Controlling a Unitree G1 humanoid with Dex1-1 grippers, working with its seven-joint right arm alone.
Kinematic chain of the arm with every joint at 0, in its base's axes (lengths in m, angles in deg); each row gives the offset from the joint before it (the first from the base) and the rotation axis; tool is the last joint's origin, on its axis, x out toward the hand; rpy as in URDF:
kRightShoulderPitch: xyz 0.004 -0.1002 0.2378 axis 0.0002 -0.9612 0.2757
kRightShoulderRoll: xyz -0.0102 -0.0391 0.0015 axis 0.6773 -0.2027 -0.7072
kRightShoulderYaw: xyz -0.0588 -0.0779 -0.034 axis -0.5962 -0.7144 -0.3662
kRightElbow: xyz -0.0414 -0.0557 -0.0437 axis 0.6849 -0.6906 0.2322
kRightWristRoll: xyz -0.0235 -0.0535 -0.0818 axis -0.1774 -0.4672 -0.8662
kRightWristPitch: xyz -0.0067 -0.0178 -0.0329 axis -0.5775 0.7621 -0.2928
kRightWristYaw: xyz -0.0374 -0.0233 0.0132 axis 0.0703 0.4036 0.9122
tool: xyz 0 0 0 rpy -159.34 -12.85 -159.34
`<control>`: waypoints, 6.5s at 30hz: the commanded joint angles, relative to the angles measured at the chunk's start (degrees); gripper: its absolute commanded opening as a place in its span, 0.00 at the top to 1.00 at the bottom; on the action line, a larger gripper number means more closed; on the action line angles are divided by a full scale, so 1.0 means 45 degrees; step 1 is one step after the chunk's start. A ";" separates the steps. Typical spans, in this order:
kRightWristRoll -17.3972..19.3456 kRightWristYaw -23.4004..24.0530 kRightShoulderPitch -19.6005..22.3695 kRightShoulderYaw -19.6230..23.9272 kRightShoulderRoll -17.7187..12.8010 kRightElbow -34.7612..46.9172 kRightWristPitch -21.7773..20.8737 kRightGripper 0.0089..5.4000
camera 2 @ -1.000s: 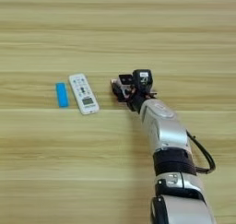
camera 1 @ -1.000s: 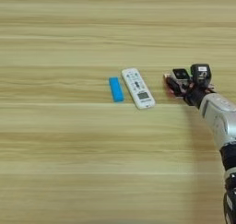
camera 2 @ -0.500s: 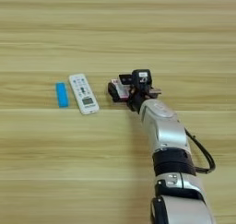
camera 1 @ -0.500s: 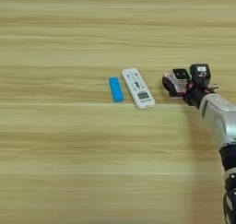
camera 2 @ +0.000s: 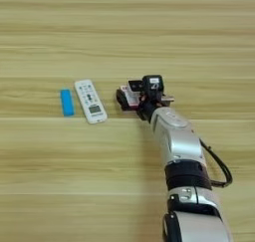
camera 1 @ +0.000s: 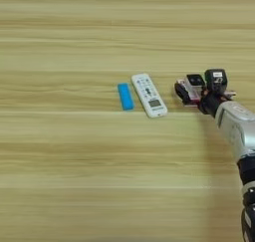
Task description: Move the objects on the table
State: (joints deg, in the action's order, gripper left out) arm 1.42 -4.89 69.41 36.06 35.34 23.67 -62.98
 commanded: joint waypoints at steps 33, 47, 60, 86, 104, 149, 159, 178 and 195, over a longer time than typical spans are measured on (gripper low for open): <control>0.1065 -0.0064 -0.2693 -0.0509 0.0334 0.8624 0.2557 0.00; 0.0884 -0.0324 -0.3238 -0.1841 0.0645 0.9530 0.3183 0.00; 0.0302 -0.0338 -0.2910 -0.2373 0.0704 0.8197 0.2954 0.00; -0.0676 -0.0301 -0.2230 -0.2938 0.0881 0.6171 0.2519 0.00; -0.0252 -0.1008 -0.1812 -0.2981 0.0765 0.5781 0.3939 0.10; 0.0042 -0.0710 -0.1855 -0.1825 0.1225 0.6164 0.2693 0.46; 0.0360 -0.0545 -0.1757 -0.1108 0.1330 0.6482 0.1944 0.46; 0.0758 0.0595 -0.1478 0.0487 0.1301 0.6598 0.0688 0.46; 0.0632 0.3126 -0.0826 0.2576 0.0837 0.5740 0.0332 0.46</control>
State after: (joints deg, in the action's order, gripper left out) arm 5.17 7.16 60.84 46.54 41.59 48.66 -59.17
